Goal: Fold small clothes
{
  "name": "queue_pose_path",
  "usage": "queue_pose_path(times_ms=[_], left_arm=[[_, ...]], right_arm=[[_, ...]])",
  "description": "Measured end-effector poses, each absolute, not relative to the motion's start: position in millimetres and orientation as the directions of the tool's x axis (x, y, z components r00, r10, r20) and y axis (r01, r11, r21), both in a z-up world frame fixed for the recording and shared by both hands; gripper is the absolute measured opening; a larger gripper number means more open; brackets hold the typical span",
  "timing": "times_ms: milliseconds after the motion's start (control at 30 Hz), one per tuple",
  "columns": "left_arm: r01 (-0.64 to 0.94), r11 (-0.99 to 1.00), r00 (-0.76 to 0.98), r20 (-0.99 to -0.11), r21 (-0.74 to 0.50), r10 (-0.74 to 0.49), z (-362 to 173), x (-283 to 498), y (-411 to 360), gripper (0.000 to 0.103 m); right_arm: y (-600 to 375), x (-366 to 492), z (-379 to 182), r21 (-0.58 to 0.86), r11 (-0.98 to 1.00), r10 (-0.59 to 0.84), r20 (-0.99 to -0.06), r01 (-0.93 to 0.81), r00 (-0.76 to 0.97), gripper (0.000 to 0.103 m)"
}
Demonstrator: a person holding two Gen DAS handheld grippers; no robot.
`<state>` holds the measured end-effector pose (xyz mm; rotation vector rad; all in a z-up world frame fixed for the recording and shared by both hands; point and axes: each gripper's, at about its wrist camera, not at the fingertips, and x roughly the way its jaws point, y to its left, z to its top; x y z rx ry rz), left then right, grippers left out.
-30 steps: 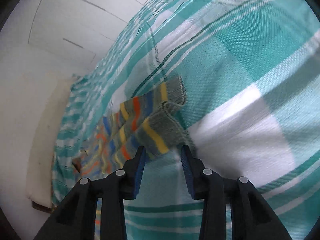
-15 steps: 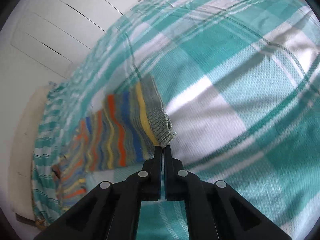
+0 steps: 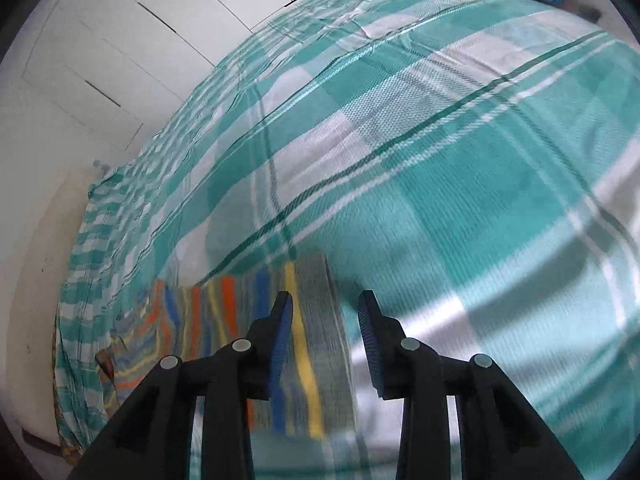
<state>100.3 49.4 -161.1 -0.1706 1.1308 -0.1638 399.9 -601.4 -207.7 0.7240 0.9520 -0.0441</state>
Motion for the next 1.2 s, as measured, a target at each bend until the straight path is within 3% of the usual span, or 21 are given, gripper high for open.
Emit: queue_pose_path(times_ms=[33, 67, 200, 367, 400, 467, 500, 533, 567, 700, 833, 1000, 1200], left_arm=[[0.040, 0.975, 0.409, -0.887, -0.218, -0.215, -163, 101, 50, 0.085], [0.037, 0.975, 0.406, -0.889, -0.218, -0.214, -164, 102, 50, 0.085], [0.030, 0.974, 0.417, -0.883, -0.224, -0.216, -163, 103, 54, 0.085], [0.043, 0.976, 0.396, -0.894, -0.212, -0.211, -170, 105, 50, 0.084], [0.051, 0.976, 0.402, -0.890, -0.213, -0.215, -167, 104, 49, 0.084], [0.068, 0.976, 0.422, -0.880, -0.207, -0.216, -162, 100, 47, 0.084], [0.076, 0.977, 0.431, -0.877, -0.200, -0.213, -159, 98, 47, 0.085], [0.080, 0.977, 0.435, -0.875, -0.196, -0.211, -158, 97, 46, 0.085], [0.084, 0.978, 0.438, -0.874, -0.193, -0.210, -158, 96, 46, 0.085], [0.114, 0.975, 0.444, -0.868, -0.189, -0.220, -156, 92, 42, 0.085], [0.167, 0.968, 0.461, -0.854, -0.186, -0.243, -150, 95, 31, 0.085], [0.239, 0.959, 0.473, -0.845, -0.151, -0.251, -153, 118, 5, 0.086], [0.300, 0.951, 0.429, -0.881, -0.068, -0.198, -188, 121, -17, 0.088]], right_arm=[[-599, 406, -214, 0.528, 0.775, 0.271, -0.773, 0.346, 0.573, 0.023], [-600, 404, -215, 0.491, 0.797, 0.241, -0.792, 0.351, 0.561, 0.005], [-600, 373, -201, 0.341, 0.806, -0.005, -0.814, 0.485, 0.581, 0.002], [-572, 367, -208, 0.234, 0.844, -0.082, -0.833, 0.482, 0.547, 0.002], [-573, 366, -208, 0.250, 0.835, -0.072, -0.833, 0.489, 0.549, 0.004], [-577, 365, -206, 0.291, 0.832, -0.032, -0.824, 0.472, 0.566, 0.017], [-579, 362, -203, 0.295, 0.840, -0.020, -0.822, 0.456, 0.569, 0.038], [-580, 359, -198, 0.293, 0.845, -0.019, -0.820, 0.447, 0.572, 0.067], [-580, 352, -192, 0.279, 0.851, -0.034, -0.816, 0.446, 0.576, 0.075], [-564, 314, -160, 0.177, 0.884, -0.117, -0.812, 0.433, 0.572, 0.076], [-511, 263, -134, 0.116, 0.945, -0.091, -0.805, 0.306, 0.586, 0.076], [-395, 194, -112, 0.071, 0.997, 0.031, -0.793, 0.041, 0.608, 0.076], [-263, 125, -125, 0.146, 0.967, 0.240, -0.805, -0.211, 0.543, 0.076]])
